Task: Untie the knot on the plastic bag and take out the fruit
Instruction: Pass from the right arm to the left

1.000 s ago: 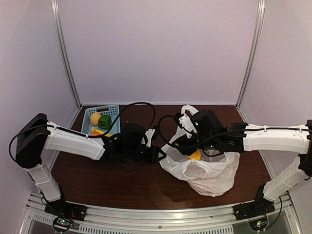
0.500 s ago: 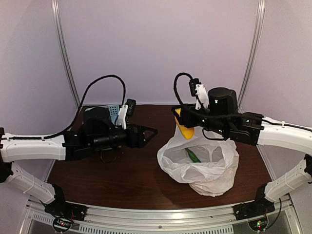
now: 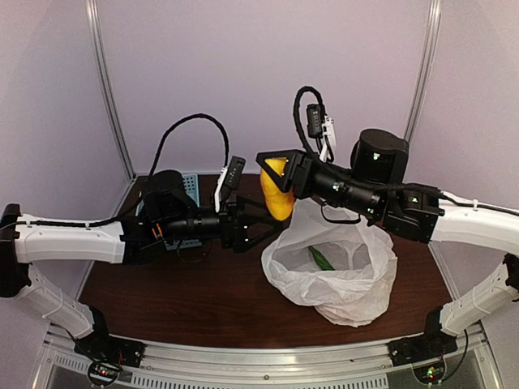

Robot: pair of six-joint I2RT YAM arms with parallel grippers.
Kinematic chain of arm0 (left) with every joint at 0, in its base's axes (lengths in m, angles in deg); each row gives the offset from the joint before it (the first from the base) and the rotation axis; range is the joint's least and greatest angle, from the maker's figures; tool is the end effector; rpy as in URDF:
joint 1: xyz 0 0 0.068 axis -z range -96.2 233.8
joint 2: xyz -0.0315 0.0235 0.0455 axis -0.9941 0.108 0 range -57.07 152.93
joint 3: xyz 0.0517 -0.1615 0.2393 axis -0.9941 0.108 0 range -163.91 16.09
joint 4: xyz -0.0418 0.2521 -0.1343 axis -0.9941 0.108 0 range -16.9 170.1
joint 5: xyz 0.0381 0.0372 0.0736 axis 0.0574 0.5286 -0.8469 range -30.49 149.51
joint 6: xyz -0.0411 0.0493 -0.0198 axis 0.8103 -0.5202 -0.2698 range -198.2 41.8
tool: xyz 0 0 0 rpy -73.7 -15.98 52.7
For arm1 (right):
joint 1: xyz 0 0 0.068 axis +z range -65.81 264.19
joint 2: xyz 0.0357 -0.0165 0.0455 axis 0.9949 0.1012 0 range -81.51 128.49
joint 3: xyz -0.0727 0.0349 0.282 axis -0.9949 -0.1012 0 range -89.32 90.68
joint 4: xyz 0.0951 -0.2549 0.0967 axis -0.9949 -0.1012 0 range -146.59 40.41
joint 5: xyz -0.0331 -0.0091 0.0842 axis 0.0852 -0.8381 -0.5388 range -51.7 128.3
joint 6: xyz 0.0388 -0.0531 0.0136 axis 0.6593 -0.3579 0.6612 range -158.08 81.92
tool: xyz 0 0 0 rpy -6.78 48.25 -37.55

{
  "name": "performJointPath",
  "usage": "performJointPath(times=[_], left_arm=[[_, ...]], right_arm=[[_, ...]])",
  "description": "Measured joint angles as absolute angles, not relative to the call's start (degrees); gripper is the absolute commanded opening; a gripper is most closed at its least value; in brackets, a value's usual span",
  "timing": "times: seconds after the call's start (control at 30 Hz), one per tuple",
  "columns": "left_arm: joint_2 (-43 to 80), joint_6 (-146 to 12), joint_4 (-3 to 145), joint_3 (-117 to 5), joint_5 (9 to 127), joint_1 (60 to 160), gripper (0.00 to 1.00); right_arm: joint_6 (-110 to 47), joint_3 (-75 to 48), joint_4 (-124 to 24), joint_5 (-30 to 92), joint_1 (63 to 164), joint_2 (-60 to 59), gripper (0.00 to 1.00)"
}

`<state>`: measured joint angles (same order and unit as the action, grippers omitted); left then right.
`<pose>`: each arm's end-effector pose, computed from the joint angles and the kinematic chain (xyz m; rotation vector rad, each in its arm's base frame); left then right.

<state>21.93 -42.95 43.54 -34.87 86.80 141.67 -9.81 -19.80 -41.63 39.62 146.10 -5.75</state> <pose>0.1690 -0.3155 0.3208 0.7702 1.6289 -1.5955 0.1688 0.3137 0.4237 -0.4655 1.6092 1.2089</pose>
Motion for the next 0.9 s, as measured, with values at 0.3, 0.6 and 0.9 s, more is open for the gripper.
performJointPath(times=[0.3, 0.6, 0.9], left_arm=[[22.3, -40.4, 36.8, -34.9, 87.7, 141.7, 0.79], [20.9, -39.7, 33.6, -33.0, 85.6, 141.6, 0.47], [20.8, -39.7, 33.7, -33.0, 85.2, 141.6, 0.36]], right_arm=[[-9.5, -19.3, -38.7, 36.5, 148.2, -3.9, 0.41], [-8.9, -19.3, -36.6, 35.1, 148.5, -3.8, 0.42], [-8.7, -19.9, -35.5, 35.1, 148.5, -3.8, 0.83]])
